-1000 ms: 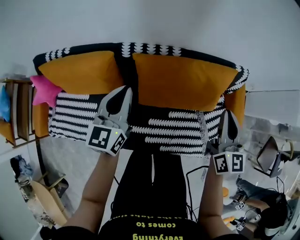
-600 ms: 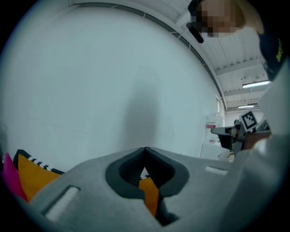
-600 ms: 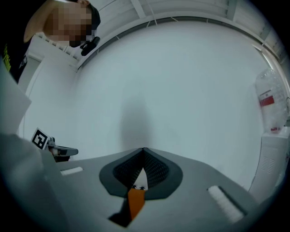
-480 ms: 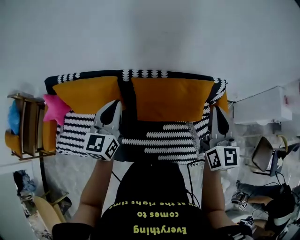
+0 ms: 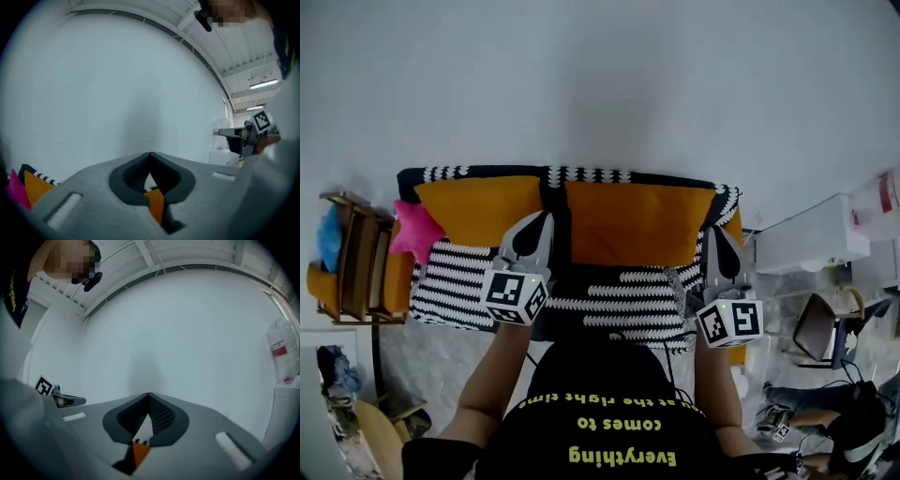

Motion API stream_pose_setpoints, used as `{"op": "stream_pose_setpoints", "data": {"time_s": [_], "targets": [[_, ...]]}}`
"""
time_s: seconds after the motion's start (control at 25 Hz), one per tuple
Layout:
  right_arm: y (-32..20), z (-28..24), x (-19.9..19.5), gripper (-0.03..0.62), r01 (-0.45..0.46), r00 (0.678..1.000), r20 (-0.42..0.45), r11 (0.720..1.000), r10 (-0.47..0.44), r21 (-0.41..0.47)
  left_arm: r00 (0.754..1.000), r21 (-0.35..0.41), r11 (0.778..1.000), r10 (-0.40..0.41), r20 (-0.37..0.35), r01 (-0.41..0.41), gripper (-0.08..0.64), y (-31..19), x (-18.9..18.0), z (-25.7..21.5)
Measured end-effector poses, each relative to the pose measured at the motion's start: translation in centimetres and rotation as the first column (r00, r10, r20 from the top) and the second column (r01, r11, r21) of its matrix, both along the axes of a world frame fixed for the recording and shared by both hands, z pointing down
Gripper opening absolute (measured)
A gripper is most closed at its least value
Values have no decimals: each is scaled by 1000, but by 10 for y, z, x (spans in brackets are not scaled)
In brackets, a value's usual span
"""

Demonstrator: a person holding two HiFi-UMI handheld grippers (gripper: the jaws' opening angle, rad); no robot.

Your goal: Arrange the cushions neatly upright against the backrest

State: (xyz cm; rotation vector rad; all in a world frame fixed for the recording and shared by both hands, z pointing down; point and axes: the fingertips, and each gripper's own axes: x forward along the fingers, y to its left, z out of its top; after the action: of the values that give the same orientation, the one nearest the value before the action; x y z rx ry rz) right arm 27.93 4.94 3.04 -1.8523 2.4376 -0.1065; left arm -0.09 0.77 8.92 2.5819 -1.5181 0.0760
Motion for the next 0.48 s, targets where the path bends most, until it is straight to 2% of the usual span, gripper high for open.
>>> {"op": "stream_pose_setpoints", "data": {"time_s": [0.48], "targets": [[-4, 1, -4, 11, 8, 1000, 13, 1000, -8, -8, 999, 5, 1000, -27, -24, 27, 2, -8, -2, -5]]}}
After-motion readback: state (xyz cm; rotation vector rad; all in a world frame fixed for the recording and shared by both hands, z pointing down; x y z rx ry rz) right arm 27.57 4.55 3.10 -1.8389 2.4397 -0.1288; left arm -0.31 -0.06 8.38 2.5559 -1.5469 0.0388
